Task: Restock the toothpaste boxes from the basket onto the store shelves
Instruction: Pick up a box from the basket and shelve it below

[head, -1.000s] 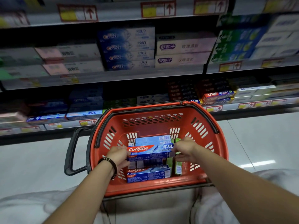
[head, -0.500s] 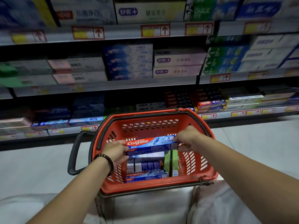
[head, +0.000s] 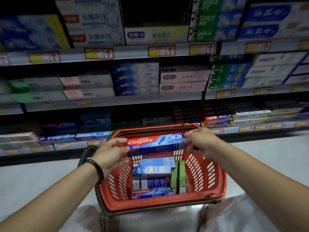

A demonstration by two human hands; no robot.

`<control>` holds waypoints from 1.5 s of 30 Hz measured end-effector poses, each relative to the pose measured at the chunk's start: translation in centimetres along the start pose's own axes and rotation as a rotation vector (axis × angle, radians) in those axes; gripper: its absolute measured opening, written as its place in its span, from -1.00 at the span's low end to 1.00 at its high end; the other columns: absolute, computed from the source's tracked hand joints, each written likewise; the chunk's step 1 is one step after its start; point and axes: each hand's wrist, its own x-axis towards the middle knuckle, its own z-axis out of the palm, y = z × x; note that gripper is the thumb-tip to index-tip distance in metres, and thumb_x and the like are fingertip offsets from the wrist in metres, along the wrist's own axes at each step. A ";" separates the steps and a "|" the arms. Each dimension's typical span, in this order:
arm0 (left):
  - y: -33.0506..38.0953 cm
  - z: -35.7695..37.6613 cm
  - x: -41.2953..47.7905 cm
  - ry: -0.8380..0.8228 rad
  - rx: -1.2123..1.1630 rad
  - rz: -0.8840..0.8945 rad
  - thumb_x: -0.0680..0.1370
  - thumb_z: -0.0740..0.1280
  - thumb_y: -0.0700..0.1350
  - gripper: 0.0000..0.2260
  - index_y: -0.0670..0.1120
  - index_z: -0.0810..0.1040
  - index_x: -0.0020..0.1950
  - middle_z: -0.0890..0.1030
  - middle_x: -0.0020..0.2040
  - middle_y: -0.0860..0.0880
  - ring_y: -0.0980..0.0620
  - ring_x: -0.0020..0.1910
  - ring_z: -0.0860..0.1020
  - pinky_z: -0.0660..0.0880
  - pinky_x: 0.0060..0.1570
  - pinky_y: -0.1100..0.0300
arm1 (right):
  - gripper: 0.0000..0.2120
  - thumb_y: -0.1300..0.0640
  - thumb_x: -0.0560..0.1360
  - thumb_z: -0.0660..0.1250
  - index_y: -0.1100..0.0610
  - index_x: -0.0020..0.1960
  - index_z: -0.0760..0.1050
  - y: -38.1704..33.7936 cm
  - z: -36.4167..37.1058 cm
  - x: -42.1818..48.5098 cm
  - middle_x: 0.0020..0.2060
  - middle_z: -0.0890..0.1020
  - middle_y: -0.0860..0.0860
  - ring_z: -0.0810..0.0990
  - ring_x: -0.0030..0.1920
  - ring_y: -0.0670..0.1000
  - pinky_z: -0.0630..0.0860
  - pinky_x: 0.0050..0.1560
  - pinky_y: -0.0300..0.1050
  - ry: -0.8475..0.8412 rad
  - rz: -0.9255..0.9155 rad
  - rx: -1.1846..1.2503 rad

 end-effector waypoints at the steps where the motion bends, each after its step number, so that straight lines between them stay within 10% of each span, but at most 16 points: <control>1: 0.1 -0.2 -0.1 -0.008 -0.012 0.005 0.62 0.40 -0.26 -0.75 -0.01 0.60 0.26 0.65 0.13 -0.16 -0.19 0.06 0.72 0.66 0.14 -0.13 | -0.86 0.38 0.61 0.38 0.20 0.12 0.58 0.2 0.0 0.0 -0.16 0.70 0.21 0.50 -0.44 -0.03 0.58 -0.18 -0.03 -0.012 0.003 0.045; 18: 0.3 -1.2 0.4 0.070 -0.117 0.170 0.62 0.36 -0.34 -0.72 -0.16 0.59 0.32 0.71 0.17 -0.17 -0.16 0.20 0.67 0.56 0.31 -0.11 | -0.77 0.39 0.58 0.44 0.16 0.18 0.61 2.1 1.3 -0.2 0.03 0.76 0.19 0.77 0.05 0.12 0.72 0.06 0.02 -0.065 -0.135 0.349; 45: 0.8 -3.1 0.0 0.323 -0.055 0.445 0.64 0.40 -0.21 -0.84 0.05 0.60 0.13 0.74 -0.02 -0.07 -0.05 -0.04 0.74 0.67 0.07 -0.07 | -0.75 0.33 0.57 0.48 0.09 0.19 0.72 0.6 5.5 -0.3 -0.01 0.79 0.05 0.77 0.09 0.12 0.68 0.18 0.19 0.026 -0.418 0.299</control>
